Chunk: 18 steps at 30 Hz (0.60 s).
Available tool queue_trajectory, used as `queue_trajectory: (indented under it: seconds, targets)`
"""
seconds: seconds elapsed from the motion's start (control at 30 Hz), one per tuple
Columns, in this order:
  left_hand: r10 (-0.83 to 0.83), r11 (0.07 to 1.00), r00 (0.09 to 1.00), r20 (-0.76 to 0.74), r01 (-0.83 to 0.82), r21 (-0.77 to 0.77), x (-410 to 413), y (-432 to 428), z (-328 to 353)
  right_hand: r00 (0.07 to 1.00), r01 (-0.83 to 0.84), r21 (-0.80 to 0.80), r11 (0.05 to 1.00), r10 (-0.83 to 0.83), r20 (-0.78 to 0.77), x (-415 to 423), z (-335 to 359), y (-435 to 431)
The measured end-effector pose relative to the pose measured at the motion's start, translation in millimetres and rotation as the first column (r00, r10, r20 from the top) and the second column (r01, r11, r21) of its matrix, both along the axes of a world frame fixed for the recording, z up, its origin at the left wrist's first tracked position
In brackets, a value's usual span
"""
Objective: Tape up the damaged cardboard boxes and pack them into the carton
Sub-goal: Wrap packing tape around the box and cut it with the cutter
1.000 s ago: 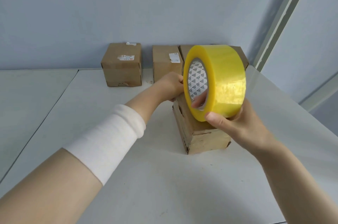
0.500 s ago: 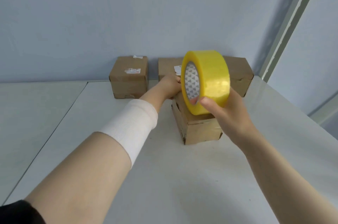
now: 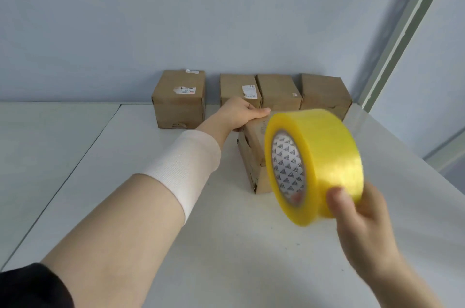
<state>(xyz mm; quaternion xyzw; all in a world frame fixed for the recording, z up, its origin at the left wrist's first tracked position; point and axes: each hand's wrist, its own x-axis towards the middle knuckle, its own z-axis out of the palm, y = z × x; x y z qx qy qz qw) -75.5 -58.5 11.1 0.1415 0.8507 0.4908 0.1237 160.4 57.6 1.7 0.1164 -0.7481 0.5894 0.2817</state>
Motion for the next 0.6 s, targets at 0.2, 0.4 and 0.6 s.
queue_trajectory:
  seconds: [0.2, 0.4, 0.6]
  targets:
    - [0.01, 1.0, 1.0, -0.028, -0.01, 0.008, 3, 1, 0, 0.996, -0.043, -0.051, 0.998, 0.046, 0.078, 18, -8, -2]
    - [0.001, 1.0, 0.993, -0.114, -0.004, -0.024, 10, -1, 2, 0.993, -0.017, -0.107, 0.994, 0.029, 0.115, 24, -9, -4]
    - [0.014, 0.998, 0.989, -0.148, -0.022, -0.058, 15, 0, 4, 0.993, 0.032, -0.17, 0.985, -0.011, 0.119, 24, -10, -5]
